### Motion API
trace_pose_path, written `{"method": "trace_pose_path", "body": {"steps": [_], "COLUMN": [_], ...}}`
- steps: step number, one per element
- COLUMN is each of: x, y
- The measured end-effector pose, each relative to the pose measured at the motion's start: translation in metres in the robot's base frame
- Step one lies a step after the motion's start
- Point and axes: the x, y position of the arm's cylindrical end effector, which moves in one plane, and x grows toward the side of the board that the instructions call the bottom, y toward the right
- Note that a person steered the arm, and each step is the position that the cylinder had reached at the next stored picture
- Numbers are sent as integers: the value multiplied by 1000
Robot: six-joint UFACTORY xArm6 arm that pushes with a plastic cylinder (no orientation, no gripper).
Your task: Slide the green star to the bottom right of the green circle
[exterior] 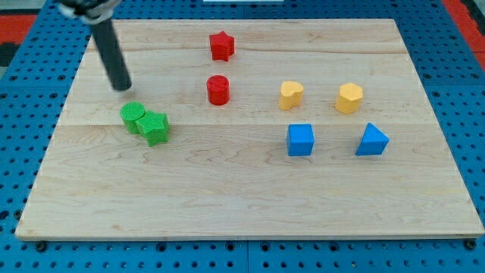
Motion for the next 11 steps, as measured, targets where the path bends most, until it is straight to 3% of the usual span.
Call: {"method": "trace_pose_path", "body": {"steps": [1, 2, 3, 4, 6, 7, 9, 10, 11], "x": [35, 56, 70, 64, 31, 40, 49, 49, 92], "y": [9, -24, 15, 49, 41, 88, 125, 62, 54]}}
